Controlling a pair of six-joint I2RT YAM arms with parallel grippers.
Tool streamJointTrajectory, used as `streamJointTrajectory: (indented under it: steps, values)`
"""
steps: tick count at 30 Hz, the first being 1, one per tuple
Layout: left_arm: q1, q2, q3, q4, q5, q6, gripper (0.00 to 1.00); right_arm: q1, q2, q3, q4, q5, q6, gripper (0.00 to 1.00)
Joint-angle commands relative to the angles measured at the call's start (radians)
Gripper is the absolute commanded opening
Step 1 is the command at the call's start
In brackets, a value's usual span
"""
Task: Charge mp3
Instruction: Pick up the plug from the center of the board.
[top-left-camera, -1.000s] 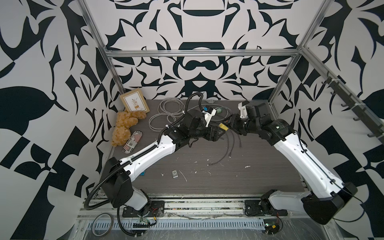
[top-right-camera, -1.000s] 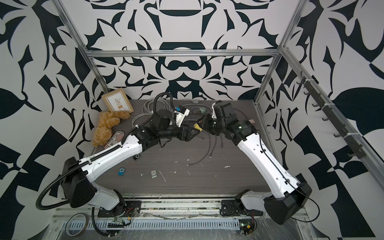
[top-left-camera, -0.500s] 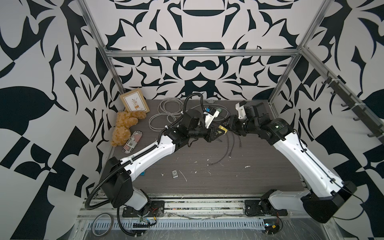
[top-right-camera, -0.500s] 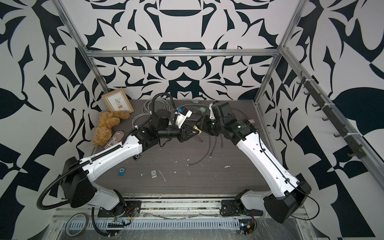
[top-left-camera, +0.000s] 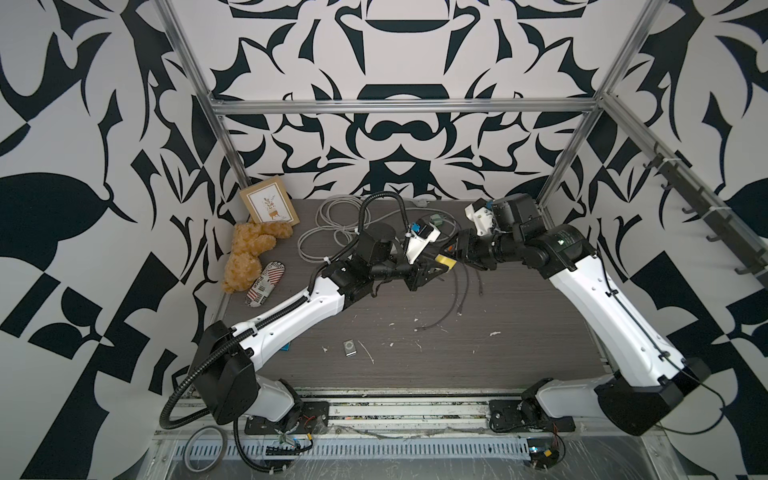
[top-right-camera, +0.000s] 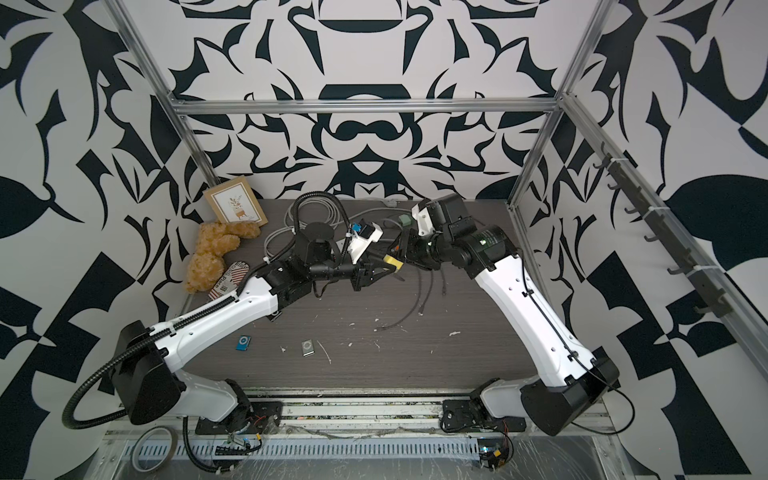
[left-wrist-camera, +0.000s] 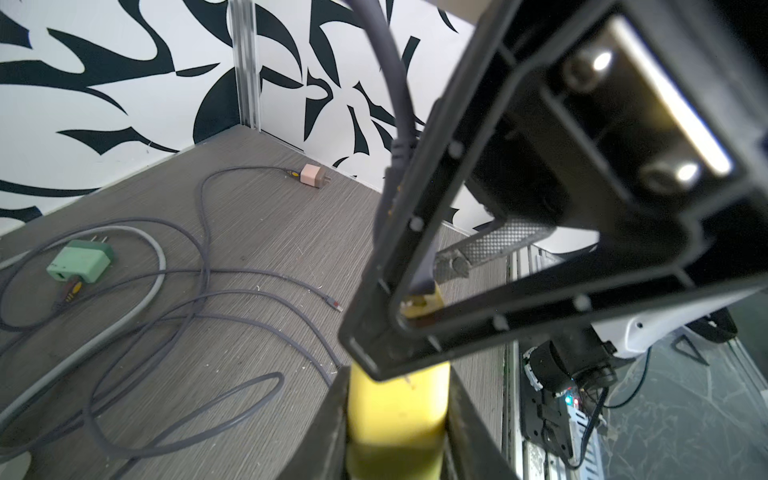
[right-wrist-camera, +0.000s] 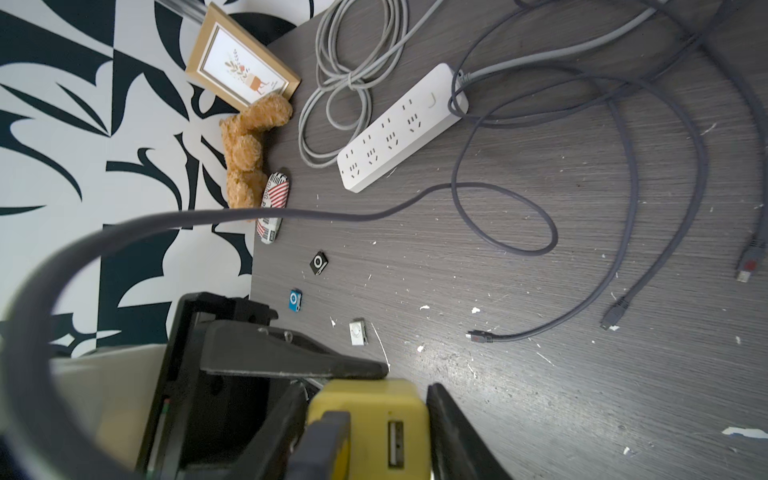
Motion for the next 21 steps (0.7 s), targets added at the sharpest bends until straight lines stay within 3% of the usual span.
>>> streamJointTrajectory:
  steps: [1, 11, 21]
  values:
    - [-0.004, -0.008, 0.006, 0.001, 0.022, 0.108, 0.09, -0.005, 0.001, 0.041, -0.013, -0.106, -0.032, 0.52]
    - [-0.004, -0.002, 0.01, 0.006, 0.001, 0.137, 0.08, -0.015, 0.024, 0.052, -0.048, -0.14, -0.046, 0.55]
    - [-0.004, 0.012, 0.012, 0.031, 0.001, 0.146, 0.07, -0.014, 0.031, 0.001, -0.004, -0.152, -0.027, 0.27]
